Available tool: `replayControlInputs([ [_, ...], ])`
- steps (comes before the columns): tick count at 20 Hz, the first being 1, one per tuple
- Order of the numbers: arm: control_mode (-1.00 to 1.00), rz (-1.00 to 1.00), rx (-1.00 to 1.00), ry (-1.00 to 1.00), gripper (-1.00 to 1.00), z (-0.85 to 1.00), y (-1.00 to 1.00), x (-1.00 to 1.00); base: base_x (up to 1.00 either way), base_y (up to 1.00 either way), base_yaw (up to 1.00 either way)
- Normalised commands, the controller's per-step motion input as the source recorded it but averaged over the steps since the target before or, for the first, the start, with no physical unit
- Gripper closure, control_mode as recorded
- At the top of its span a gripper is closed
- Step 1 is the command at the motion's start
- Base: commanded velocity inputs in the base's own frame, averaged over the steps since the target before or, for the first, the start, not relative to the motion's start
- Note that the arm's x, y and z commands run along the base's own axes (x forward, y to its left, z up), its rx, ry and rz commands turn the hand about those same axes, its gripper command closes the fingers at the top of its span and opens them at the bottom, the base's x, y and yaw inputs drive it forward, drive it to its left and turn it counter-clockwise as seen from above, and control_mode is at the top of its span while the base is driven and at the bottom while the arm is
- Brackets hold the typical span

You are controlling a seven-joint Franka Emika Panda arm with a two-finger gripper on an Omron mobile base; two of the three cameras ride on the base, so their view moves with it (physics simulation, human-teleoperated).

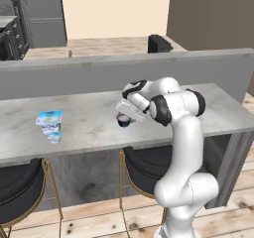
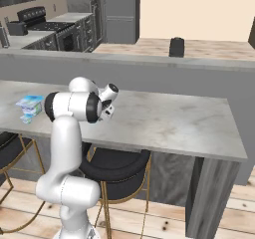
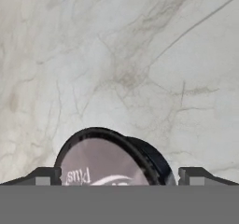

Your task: Stack the yogurt containers by placing the smaller containers on top of the larger containers.

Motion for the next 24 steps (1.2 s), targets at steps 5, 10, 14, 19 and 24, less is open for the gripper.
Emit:
replayControlInputs([
  [5,-1.00,0.00,0.00,0.00,-1.00,-0.08,0.13,0.02,0.00,0.00,0.00],
  [10,-1.00,0.00,0.00,0.00,1.00,-0.08,0.05,0.00,0.00,0.00,0.00],
  [14,-1.00,0.00,0.00,0.00,1.00,-0.10,0.00,0.00,0.00,0.00,0.00],
  [19,-1.00,0.00,0.00,0.00,1.00,-0.01,0.00,0.00,0.00,0.00,0.00],
  [24,-1.00,0.00,0.00,0.00,1.00,0.05,0.03,0.00,0.00,0.00,0.00],
])
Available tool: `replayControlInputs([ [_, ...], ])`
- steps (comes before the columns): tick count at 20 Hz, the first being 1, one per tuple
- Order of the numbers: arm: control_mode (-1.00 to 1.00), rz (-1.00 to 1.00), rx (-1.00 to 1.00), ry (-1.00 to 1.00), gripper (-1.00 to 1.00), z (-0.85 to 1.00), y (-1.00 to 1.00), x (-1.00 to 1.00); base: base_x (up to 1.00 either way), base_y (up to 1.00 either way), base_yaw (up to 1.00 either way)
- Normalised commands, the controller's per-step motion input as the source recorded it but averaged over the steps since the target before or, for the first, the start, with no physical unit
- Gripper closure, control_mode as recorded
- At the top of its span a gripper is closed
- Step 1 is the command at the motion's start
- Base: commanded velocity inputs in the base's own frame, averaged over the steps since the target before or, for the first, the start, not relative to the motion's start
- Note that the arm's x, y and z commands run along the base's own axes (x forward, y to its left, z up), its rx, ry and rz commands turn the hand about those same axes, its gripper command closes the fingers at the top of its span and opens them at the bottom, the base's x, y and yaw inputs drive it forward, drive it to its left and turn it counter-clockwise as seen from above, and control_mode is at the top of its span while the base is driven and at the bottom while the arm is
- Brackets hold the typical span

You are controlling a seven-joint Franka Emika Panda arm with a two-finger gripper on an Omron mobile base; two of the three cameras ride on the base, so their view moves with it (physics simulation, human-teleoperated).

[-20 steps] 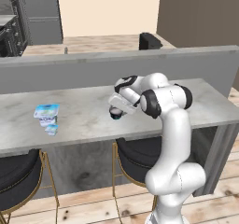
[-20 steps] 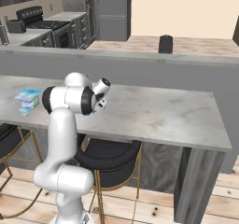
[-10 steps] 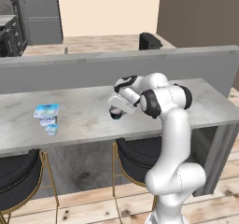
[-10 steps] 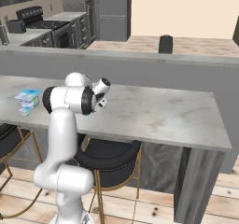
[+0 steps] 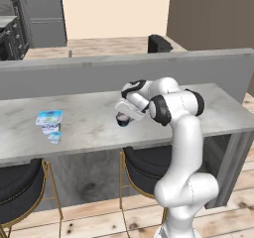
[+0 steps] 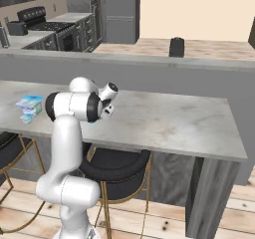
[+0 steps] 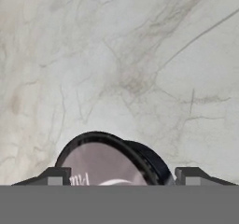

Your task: Stack the yogurt containers by placing the smaller containers on top of the larger containers.

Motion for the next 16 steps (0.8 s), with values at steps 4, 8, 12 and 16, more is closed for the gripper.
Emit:
replayControlInputs([
  [4,-1.00,0.00,0.01,0.00,1.00,0.39,0.09,0.00,0.00,0.00,0.00],
  [8,-1.00,0.00,0.03,0.00,1.00,0.67,0.16,0.00,0.00,0.00,0.00],
  [12,-1.00,0.00,0.02,0.00,1.00,0.85,0.28,0.00,0.00,0.00,0.00],
  [16,-1.00,0.00,0.00,0.00,1.00,0.85,0.34,-0.12,0.00,0.00,0.00],
])
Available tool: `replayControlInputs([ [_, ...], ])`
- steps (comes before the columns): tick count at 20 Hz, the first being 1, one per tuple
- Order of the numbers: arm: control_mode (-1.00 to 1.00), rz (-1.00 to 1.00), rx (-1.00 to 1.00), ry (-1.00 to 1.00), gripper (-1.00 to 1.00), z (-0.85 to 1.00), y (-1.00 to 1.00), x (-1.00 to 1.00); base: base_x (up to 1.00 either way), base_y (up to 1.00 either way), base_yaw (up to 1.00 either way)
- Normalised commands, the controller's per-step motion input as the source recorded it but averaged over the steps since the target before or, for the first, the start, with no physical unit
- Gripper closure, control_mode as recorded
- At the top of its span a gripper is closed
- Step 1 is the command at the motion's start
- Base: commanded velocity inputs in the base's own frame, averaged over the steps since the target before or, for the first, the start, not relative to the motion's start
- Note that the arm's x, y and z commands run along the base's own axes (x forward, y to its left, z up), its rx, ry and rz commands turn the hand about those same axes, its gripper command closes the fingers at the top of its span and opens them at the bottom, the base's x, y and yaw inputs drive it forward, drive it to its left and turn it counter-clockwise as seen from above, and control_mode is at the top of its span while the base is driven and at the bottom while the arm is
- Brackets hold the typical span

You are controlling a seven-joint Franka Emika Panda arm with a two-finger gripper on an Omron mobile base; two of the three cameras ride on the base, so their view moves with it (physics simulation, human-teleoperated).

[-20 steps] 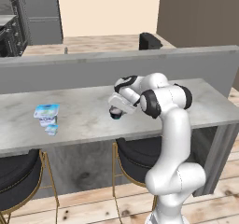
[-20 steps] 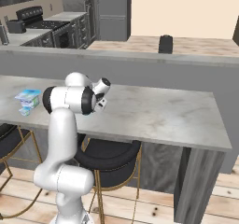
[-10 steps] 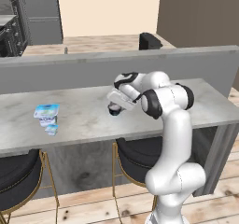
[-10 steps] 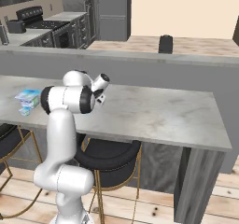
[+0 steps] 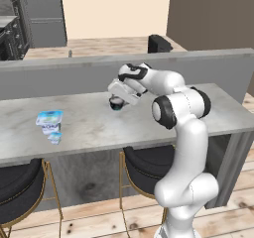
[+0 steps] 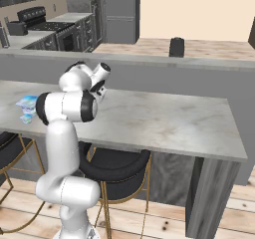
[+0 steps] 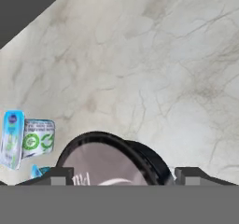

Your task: Stack the yogurt containers by placing the smaller containers on top of the larger containers.

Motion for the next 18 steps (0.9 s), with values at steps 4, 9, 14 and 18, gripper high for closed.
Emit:
replayControlInputs([
  [4,-1.00,0.00,0.00,0.00,1.00,0.81,0.39,-0.33,0.00,0.00,0.00],
  [9,-1.00,0.00,0.00,0.00,1.00,0.67,0.44,-0.43,0.00,0.00,0.00],
  [14,-1.00,0.00,0.00,0.00,1.00,0.39,0.31,-0.56,0.00,0.00,0.00],
  [18,-1.00,0.00,0.03,0.02,1.00,0.08,0.44,-0.37,0.00,0.00,0.00],
])
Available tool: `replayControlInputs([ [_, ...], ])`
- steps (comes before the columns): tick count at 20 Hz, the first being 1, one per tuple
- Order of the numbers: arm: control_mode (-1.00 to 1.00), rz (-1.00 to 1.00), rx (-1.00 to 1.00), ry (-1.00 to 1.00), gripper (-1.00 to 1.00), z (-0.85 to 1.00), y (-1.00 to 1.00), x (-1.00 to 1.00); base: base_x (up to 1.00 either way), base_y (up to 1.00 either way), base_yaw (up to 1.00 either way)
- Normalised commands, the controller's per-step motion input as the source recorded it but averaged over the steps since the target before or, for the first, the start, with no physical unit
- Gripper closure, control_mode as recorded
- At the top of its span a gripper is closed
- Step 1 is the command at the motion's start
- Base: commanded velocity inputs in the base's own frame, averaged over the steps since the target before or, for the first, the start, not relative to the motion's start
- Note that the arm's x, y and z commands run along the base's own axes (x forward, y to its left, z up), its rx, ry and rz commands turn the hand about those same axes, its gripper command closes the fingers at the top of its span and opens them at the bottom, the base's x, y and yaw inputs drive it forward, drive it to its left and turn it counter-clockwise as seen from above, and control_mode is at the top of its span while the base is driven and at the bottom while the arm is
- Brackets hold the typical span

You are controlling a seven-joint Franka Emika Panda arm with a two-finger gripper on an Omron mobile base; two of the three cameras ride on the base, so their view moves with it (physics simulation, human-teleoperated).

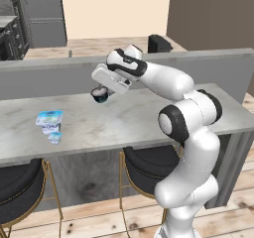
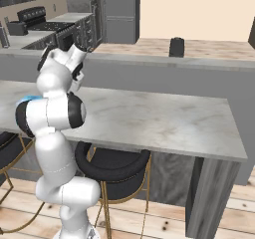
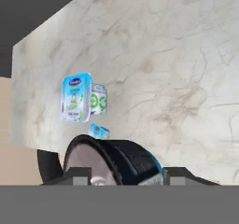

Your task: Stack the yogurt containers by placing the smaller containers on top of the larger containers.

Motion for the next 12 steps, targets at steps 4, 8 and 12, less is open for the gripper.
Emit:
replayControlInputs([
  [4,-1.00,0.00,0.09,0.11,1.00,0.04,0.36,-0.31,0.00,0.00,0.00],
  [8,-1.00,-0.01,0.17,0.21,1.00,0.00,0.27,-0.18,0.00,0.00,0.00],
  [12,-1.00,-0.03,0.20,0.23,1.00,-0.02,0.29,-0.04,0.00,0.00,0.00],
])
